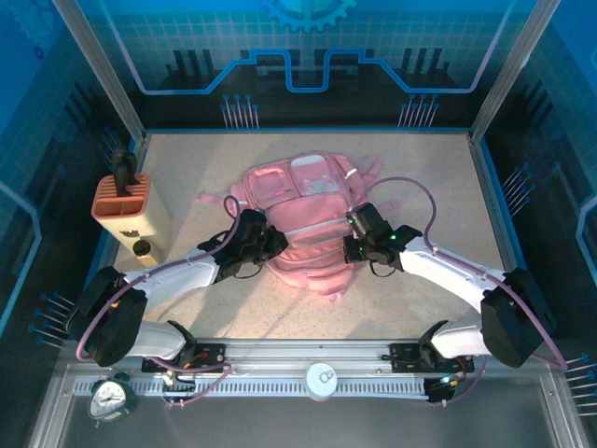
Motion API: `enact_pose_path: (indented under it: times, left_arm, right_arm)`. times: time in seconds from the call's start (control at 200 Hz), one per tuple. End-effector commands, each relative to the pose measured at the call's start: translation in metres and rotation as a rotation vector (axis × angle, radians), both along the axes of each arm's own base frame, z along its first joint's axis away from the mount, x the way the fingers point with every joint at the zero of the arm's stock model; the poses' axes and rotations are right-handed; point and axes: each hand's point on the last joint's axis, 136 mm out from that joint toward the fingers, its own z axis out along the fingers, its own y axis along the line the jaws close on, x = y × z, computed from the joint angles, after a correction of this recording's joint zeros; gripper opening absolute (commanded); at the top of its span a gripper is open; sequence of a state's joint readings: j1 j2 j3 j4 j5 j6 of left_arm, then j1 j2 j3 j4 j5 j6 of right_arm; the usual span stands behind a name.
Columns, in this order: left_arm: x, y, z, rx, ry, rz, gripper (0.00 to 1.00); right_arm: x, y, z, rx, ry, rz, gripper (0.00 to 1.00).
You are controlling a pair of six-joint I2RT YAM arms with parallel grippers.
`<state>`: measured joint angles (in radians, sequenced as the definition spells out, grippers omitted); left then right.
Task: Pack the student bag
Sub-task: Zip the student bag at the center of the table.
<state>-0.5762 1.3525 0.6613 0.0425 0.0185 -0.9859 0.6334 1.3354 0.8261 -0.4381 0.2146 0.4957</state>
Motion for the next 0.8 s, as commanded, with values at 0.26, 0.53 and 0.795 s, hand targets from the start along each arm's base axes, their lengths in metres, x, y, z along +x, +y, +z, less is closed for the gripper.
enact_pose_path:
  times: [0.26,0.53,0.795]
  left_arm:
    - [0.049,0.04,0.02,0.141,-0.067,-0.007,0.0]
    - [0.054,0.026,0.046,0.038,-0.088,-0.055,0.29]
    - [0.008,0.017,0.038,-0.069,-0.038,0.02,0.54]
  right_arm:
    - [-0.059,0.066,-0.019,-0.062,0.075,0.208,0.0]
    - [-0.054,0.089,-0.018,-0.035,0.071,0.241,0.0]
    - [-0.048,0.084,-0.012,-0.014,0.048,0.204,0.0]
